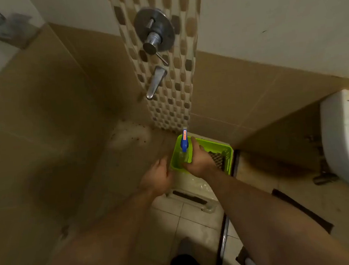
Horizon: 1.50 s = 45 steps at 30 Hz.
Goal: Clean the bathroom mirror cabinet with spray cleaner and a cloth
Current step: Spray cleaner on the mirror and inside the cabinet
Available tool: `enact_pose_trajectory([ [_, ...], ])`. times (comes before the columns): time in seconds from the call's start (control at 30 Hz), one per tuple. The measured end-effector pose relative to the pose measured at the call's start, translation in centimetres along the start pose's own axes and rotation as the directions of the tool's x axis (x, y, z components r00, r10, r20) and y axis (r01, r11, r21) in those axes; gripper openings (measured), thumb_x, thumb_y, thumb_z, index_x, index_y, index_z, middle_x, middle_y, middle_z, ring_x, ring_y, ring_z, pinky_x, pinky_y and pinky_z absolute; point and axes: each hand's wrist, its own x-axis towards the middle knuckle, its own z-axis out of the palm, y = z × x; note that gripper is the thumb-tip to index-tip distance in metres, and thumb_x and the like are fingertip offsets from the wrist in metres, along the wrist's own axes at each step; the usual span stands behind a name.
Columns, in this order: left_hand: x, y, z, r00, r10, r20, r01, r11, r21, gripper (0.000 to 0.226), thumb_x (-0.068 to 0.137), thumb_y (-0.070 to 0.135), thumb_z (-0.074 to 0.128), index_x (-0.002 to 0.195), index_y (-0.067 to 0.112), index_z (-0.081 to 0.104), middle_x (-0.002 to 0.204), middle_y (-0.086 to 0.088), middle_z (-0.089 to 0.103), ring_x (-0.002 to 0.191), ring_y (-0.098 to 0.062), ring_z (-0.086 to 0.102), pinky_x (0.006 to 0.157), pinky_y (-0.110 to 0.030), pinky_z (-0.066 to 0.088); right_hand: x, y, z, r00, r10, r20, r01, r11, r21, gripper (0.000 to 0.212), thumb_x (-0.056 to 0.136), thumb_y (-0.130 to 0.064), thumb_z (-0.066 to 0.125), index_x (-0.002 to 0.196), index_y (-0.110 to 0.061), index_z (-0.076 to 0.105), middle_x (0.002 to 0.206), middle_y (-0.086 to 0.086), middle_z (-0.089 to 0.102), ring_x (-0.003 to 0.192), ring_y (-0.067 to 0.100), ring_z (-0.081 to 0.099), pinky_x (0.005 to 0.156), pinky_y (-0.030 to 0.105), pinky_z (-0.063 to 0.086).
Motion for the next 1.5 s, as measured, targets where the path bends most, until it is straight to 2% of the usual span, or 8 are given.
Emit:
enact_pose_trajectory([
  [0.2, -1.4, -2.9, 2.0, 0.998, -0.057, 0.042, 0.057, 0.998, -0.007, 0.042, 0.105, 0.023, 0.045, 0.144, 0.008, 0.046, 0.145, -0.013, 0.051, 0.133, -0.032, 0.051, 0.106, -0.038, 0.043, 4.2, -0.8, 1.3, 0.993, 0.054, -0.107, -0.035, 0.984, 0.173, 0.100, 0.086, -0.016, 0.078, 0.164, -0.024, 0.018, 0.144, 0.014, 0.052, 0.127, 0.034, 0.055, 0.099, 0.036, 0.048],
  [0.37, -1.8, -3.5, 2.6, 0.997, -0.047, 0.058, 0.047, 0.999, 0.000, 0.052, 0.106, 0.023, 0.044, 0.155, 0.010, 0.036, 0.154, -0.011, 0.044, 0.141, -0.027, 0.043, 0.114, -0.033, 0.036, 4.2, 0.0, 3.1, 0.979, 0.058, -0.195, -0.018, 0.980, 0.200, 0.059, 0.094, -0.012, 0.067, 0.149, -0.016, 0.048, 0.135, 0.015, 0.061, 0.122, 0.037, 0.059, 0.099, 0.039, 0.047],
  [0.53, -1.2, -1.6, 3.0, 1.000, -0.027, 0.015, 0.028, 0.998, -0.056, 0.036, 0.101, 0.018, 0.048, 0.134, 0.005, 0.051, 0.134, -0.015, 0.056, 0.126, -0.033, 0.053, 0.101, -0.039, 0.044, 3.1, 1.1, 2.5, 0.956, 0.083, -0.282, -0.002, 0.961, 0.276, 0.037, 0.098, -0.014, 0.064, 0.134, -0.009, 0.057, 0.121, 0.014, 0.066, 0.110, 0.036, 0.062, 0.084, 0.035, 0.043],
  [0.9, -1.4, 10.1, 0.4, 0.972, 0.152, -0.181, -0.174, 0.978, -0.115, 0.105, 0.083, 0.043, 0.079, 0.161, 0.011, 0.017, 0.164, -0.010, 0.029, 0.147, -0.030, 0.037, 0.118, -0.040, 0.035, -7.8, 2.5, -9.7, 0.817, 0.041, -0.575, 0.278, 0.846, 0.456, 0.015, 0.097, -0.025, 0.071, 0.107, -0.021, 0.061, 0.084, -0.008, 0.063, 0.069, 0.002, 0.056, 0.066, 0.014, 0.046],
  [1.03, -2.8, 18.9, -0.8, 0.938, 0.306, -0.160, -0.320, 0.945, -0.066, 0.085, 0.080, 0.038, 0.079, 0.148, 0.008, 0.037, 0.151, -0.015, 0.047, 0.140, -0.033, 0.045, 0.111, -0.039, 0.040, -13.8, 1.8, -16.9, 0.757, -0.042, -0.652, 0.374, 0.847, 0.378, 0.014, 0.095, -0.031, 0.069, 0.100, -0.019, 0.062, 0.080, -0.014, 0.063, 0.070, -0.004, 0.056, 0.068, 0.013, 0.045],
  [1.13, -5.6, 26.5, -1.7, 0.900, 0.413, -0.138, -0.427, 0.899, -0.094, 0.049, 0.077, 0.032, 0.073, 0.115, 0.016, 0.047, 0.121, -0.013, 0.063, 0.114, -0.038, 0.062, 0.088, -0.039, 0.050, -19.4, 2.1, -22.9, 0.672, -0.002, -0.741, 0.377, 0.861, 0.341, 0.022, 0.092, -0.037, 0.066, 0.098, -0.017, 0.059, 0.076, -0.017, 0.059, 0.066, -0.003, 0.053, 0.064, 0.014, 0.043],
  [1.3, -11.5, 39.1, -3.1, 0.699, 0.698, -0.156, -0.714, 0.692, -0.106, 0.039, 0.074, 0.042, 0.060, 0.109, 0.034, 0.046, 0.091, 0.009, 0.065, 0.089, -0.027, 0.071, 0.069, -0.035, 0.055, -27.7, 2.2, -32.7, 0.451, 0.145, -0.881, 0.432, 0.828, 0.357, 0.022, 0.081, -0.014, 0.073, 0.095, -0.009, 0.057, 0.087, 0.004, 0.057, 0.073, 0.016, 0.053, 0.072, 0.035, 0.047],
  [1.5, -17.7, 53.9, -7.5, 0.461, 0.855, -0.239, -0.887, 0.440, -0.138, 0.044, 0.083, 0.047, 0.069, 0.117, 0.026, 0.049, 0.111, 0.006, 0.068, 0.098, -0.019, 0.068, 0.086, -0.043, 0.056, -37.1, -0.4, -45.9, 0.150, 0.175, -0.973, 0.612, 0.757, 0.230, 0.014, 0.088, -0.028, 0.073, 0.089, -0.016, 0.065, 0.080, 0.004, 0.063, 0.073, 0.017, 0.058, 0.075, 0.043, 0.053],
])
